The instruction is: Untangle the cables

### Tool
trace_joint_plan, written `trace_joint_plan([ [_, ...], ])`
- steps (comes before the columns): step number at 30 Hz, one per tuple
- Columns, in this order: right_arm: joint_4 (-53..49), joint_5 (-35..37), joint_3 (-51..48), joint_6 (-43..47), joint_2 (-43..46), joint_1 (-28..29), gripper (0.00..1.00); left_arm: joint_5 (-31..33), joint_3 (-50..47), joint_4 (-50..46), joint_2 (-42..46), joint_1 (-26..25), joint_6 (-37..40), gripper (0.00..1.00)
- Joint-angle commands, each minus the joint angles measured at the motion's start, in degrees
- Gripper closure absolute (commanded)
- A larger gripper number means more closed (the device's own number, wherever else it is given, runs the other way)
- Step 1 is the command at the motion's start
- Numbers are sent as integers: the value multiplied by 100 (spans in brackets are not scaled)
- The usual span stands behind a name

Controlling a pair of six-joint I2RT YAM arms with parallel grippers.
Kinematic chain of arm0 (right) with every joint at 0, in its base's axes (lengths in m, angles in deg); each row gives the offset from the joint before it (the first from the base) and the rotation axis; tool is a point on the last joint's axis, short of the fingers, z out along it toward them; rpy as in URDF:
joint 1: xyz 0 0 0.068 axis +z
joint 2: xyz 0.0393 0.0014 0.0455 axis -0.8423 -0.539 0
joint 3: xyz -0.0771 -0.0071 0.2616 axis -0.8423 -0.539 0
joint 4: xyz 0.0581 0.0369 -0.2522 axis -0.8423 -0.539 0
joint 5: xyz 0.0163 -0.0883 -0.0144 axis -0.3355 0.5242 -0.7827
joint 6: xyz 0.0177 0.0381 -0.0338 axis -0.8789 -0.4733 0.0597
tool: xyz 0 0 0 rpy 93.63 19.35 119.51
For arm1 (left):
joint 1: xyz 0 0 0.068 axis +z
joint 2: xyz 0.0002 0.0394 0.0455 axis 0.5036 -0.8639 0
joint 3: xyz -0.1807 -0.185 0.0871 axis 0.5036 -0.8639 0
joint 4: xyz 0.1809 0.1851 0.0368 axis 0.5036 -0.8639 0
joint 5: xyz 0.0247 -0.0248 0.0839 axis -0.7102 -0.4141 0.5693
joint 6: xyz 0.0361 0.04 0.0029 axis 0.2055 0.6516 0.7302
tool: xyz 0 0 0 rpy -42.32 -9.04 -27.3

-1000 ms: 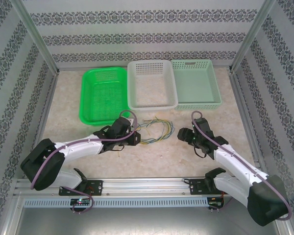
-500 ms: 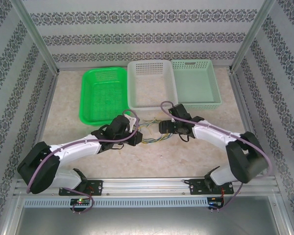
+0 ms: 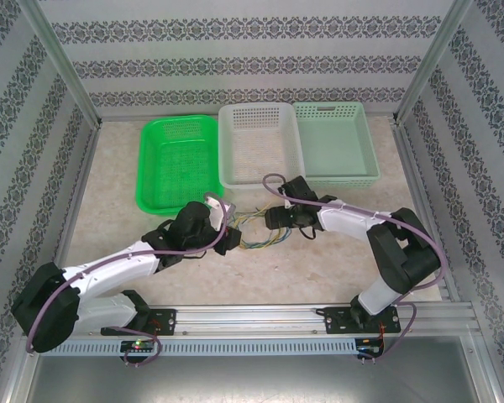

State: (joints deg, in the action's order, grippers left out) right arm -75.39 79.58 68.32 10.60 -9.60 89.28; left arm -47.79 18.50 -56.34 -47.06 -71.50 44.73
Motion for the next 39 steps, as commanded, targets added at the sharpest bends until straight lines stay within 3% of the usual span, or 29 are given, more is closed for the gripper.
trace_joint_plan([
  [1, 223, -243, -309, 12, 259, 130, 18, 299, -143, 57, 124, -1, 98, 84],
  [4, 345, -325, -565, 123, 550, 154, 19, 497, -237, 54, 142, 9, -102, 84],
  [7, 298, -444, -504, 387, 511, 167, 18, 256, -352, 384, 177, 5, -177, 84],
  [16, -194, 110, 392, 319, -712, 282, 18, -250, -374, 477, 383, 9, -45, 84],
  [21, -267, 225, 256, 16, -919, 181, 39, 39, -638, 306, 882, 12, -68, 84],
  [27, 91, 316, -320, -381, -373, 46, 87, 397, -825, 76, 1426, 44, -54, 83],
  [29, 205, 344, -525, -528, -106, 10, 95, 516, -866, 27, 1516, 46, -81, 84],
  [35, 825, 220, -1468, -1244, 1075, -124, 99, 1013, -1112, 135, 1831, 44, -349, 83],
  [39, 746, 236, -1881, -1215, 1908, -70, 99, 1061, -1092, 111, 1768, 43, -347, 81],
])
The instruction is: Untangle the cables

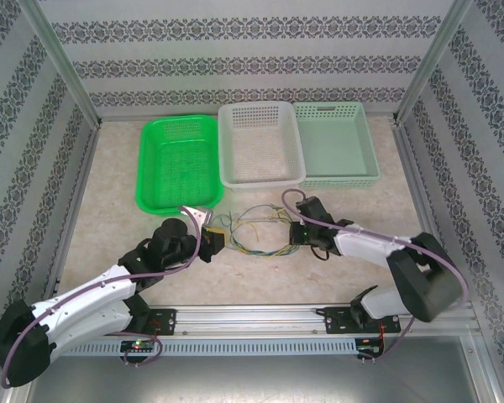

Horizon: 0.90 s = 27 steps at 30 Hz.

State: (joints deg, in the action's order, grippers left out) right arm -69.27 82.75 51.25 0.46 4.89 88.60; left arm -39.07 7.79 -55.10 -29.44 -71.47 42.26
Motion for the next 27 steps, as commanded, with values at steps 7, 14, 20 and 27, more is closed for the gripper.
trace_joint_plan([
  [7, -605, 237, -507, 15, 1492, -51, 97, 64, 356, -160, -315, 37, 197, 45],
  [14, -823, 341, -337, 84, 1595, -55, 99, -656, 1414, -697, -1761, 44, 1040, 33],
  [20, -996, 333, -220, 288, 1743, -98, 99, -1507, 2617, -1646, -3085, 40, 2195, 37],
  [27, -1055, 138, -265, 406, 1995, -294, 99, -1797, 2840, -1975, -3569, 30, 2714, 40],
])
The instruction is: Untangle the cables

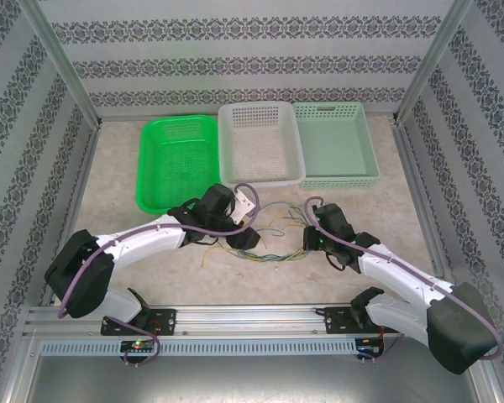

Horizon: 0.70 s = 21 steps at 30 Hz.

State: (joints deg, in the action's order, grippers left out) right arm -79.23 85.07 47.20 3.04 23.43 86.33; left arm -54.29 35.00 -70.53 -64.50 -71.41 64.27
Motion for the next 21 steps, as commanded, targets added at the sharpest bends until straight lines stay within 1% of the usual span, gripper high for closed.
trace_joint_plan([
  [1, -86, -135, 155, 182, 160, -97, 99, -317, 147, -458, -112, 28, 574, 40],
  [5, -105, -399, 249, 344, 158, -209, 99, -657, 335, -431, -399, 5, 653, 40],
  [7, -124, -445, 306, 381, 141, -231, 99, -754, 481, -453, -630, -39, 672, 45],
  [9, -102, -449, 316, 373, 168, -271, 99, -845, 673, -576, -926, -77, 688, 52],
  [11, -38, -488, 277, 322, 236, -331, 99, -769, 774, -635, -1095, -94, 623, 69],
  [12, -28, -511, 251, 292, 288, -392, 99, -589, 734, -524, -1083, -94, 511, 81],
  [13, -30, -526, 217, 245, 355, -450, 100, -405, 620, -320, -970, -85, 388, 89],
  [15, -32, -557, 130, 124, 522, -583, 100, -21, 390, 83, -620, -76, 135, 97],
  [17, -43, -556, 11, -125, 732, -763, 100, 317, 179, 442, -231, -28, -158, 100],
  [21, 144, -528, -453, -999, 1322, -1133, 100, 1090, -334, 1245, 531, 45, -1024, 100],
])
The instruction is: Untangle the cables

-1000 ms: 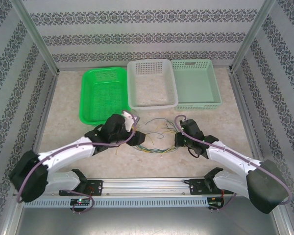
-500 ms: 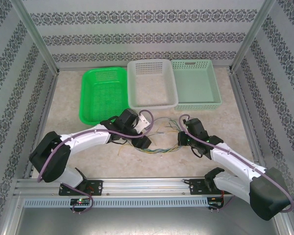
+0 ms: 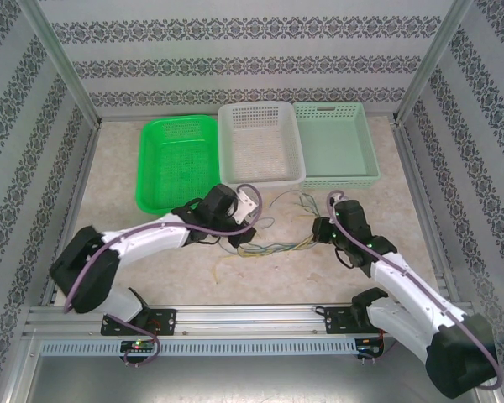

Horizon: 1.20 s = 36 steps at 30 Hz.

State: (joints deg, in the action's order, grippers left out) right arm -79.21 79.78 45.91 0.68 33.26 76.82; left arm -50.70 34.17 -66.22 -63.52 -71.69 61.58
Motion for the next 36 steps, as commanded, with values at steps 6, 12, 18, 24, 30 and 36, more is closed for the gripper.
trace_joint_plan([
  [6, 497, 369, -1371, -2403, 1700, -256, 100, 1617, -1121, 2041, 1153, 68, -2185, 100],
  [12, 48, 944, -2341, -4089, 3846, -222, 100, 2078, -1548, 2682, 1493, 71, -2816, 100],
  [18, -1124, 1090, -2287, -4398, 4650, -100, 100, 2110, -1545, 2777, 1384, 48, -3074, 100],
  [24, -1218, 1230, -1767, -3947, 3687, -67, 100, 2289, -1682, 2691, 1496, 33, -3183, 100],
  [30, -1429, 1240, -1110, -3250, 2697, -72, 100, 2309, -1554, 2179, 1651, 16, -2923, 100],
  [36, -1903, 1289, -282, -2358, 1693, -122, 99, 2186, -1457, 1488, 1791, -1, -2649, 99],
])
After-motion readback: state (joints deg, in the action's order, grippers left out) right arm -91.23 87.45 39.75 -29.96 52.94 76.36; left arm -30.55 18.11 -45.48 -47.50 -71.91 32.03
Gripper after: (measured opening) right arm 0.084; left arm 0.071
